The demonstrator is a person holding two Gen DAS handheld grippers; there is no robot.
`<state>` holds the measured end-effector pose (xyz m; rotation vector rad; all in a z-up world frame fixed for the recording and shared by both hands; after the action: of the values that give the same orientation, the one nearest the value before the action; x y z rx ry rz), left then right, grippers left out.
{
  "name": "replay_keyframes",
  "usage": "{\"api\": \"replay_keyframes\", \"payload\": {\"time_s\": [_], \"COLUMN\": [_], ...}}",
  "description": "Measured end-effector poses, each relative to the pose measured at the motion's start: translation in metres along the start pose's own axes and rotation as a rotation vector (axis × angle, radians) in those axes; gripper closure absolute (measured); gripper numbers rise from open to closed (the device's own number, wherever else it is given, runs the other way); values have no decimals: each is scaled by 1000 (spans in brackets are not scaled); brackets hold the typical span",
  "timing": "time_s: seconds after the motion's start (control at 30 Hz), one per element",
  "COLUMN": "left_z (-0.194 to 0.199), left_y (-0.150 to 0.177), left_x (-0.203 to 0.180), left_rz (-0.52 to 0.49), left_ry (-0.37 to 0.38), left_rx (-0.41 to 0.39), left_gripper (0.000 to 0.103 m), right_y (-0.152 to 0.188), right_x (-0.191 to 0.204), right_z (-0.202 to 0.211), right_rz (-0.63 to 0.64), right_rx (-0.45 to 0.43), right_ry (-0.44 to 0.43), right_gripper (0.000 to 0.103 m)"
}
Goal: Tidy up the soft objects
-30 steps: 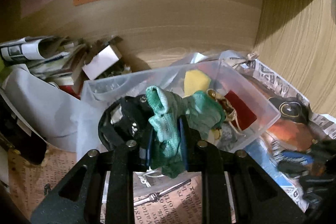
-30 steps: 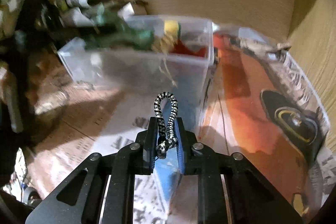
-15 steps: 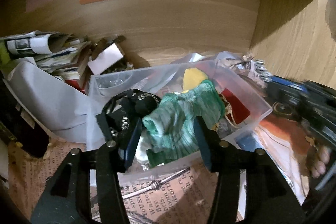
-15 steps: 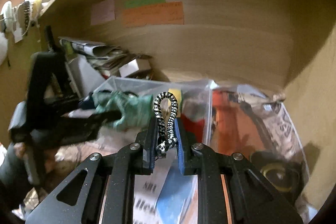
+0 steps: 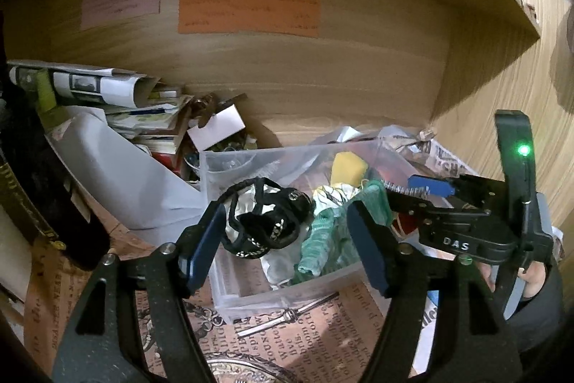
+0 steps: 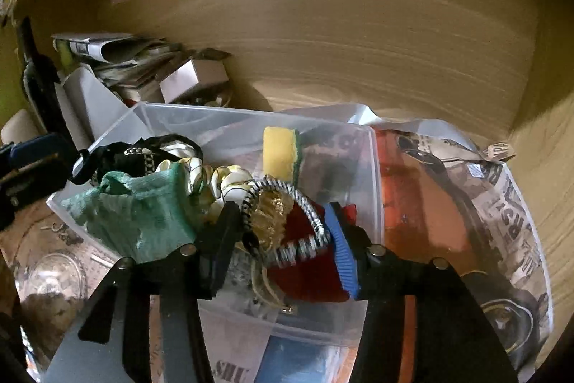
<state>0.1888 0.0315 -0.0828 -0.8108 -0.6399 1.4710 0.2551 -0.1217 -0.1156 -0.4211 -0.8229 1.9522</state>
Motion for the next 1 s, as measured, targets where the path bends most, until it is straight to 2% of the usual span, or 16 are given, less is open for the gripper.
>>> {"api": "replay_keyframes", "payload": {"time_s": [0.1, 0.37, 0.5, 0.6, 0.63, 0.7, 0.73, 0.87, 1.0], "left_z": [12, 64, 94, 114, 122, 132, 138, 152, 160], "left_y": [-3, -15, -18, -19, -19, -18, -18, -16, -12], "left_x": [1, -11, -18, -23, -25, -27, -28, -31, -34], "left_rz": [-2, -19, -32, -43, -48, -49, -50, -59, -59], "left_ry": [-4, -5, -13, -10, -11, -19, -22, -30, -29], "left_rx": [-28, -150, -226, -273, -290, -320, -336, -369, -378], "left_gripper": [33, 33, 26, 20, 17, 6, 4, 1, 0], "right_y": [-4, -17, -21, -20, -20, -18, -17, -11, -5], "right_x": [-2, 6, 16, 23, 25, 29, 30, 34, 37], "right_z": [16, 95, 135, 161, 167, 178, 182, 190, 199], "right_rz": [-8, 7, 22, 39, 44, 44, 41, 33, 24], "right_rx": [-45, -229, -329, -396, -410, -434, -445, -466, -481], "right_ry": [-5, -28, -50, -55, -58, -65, -68, -80, -83], "right_gripper": [44, 42, 31, 29, 28, 24, 20, 17, 0]}}
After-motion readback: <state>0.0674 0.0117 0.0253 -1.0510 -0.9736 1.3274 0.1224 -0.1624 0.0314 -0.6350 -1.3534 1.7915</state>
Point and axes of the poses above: each gripper's, at about its wrist camera, not at the fingertips, and z roughly against the way its jaws point, x to its left, y to its underside, the point moved 4 cm from there along -z, roughly the way its jaws point, and after that the axes turned 4 degrees about x, right-handed, at the moved point
